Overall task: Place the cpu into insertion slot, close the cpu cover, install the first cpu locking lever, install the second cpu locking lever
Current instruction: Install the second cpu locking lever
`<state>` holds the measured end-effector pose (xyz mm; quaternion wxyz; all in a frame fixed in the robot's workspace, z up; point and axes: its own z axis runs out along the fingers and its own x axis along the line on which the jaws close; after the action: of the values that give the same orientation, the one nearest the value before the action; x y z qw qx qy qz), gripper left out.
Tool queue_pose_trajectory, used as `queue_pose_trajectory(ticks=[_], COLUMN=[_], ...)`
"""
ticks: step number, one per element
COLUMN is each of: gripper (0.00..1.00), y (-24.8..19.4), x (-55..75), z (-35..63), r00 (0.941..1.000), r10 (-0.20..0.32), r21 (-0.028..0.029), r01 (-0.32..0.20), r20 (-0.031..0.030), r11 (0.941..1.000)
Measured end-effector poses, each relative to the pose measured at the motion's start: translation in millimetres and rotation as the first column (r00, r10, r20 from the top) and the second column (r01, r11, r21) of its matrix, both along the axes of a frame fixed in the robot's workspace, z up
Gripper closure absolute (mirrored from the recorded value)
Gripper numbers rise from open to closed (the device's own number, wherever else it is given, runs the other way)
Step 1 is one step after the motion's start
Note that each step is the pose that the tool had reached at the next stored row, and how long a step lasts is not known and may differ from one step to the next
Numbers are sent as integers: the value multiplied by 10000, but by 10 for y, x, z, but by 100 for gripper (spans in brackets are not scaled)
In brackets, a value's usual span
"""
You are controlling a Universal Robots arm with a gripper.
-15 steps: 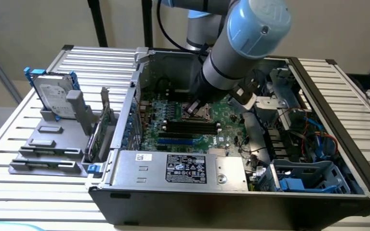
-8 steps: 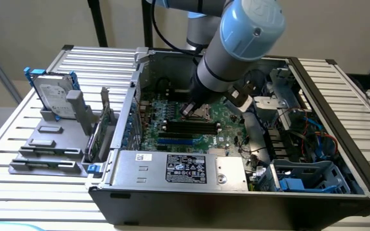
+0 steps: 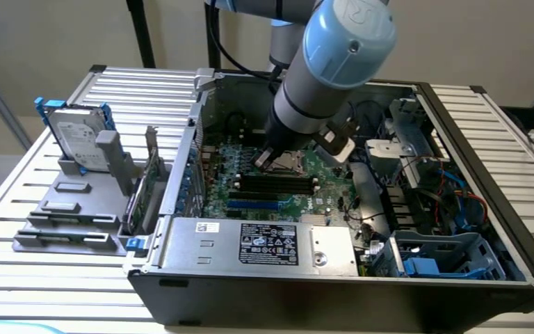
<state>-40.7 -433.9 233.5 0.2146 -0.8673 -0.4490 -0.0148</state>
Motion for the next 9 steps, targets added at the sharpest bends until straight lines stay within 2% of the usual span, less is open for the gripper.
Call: queue_pose_trajectory(ticks=[5, 9], gripper=[89, 89], y=[8, 24], x=[-23, -70], z=[-30, -60], r00=[10000, 10000], r10=[0, -1], r21=[11, 20], r01=[0, 1], r20=[28, 90], r11=[10000, 10000])
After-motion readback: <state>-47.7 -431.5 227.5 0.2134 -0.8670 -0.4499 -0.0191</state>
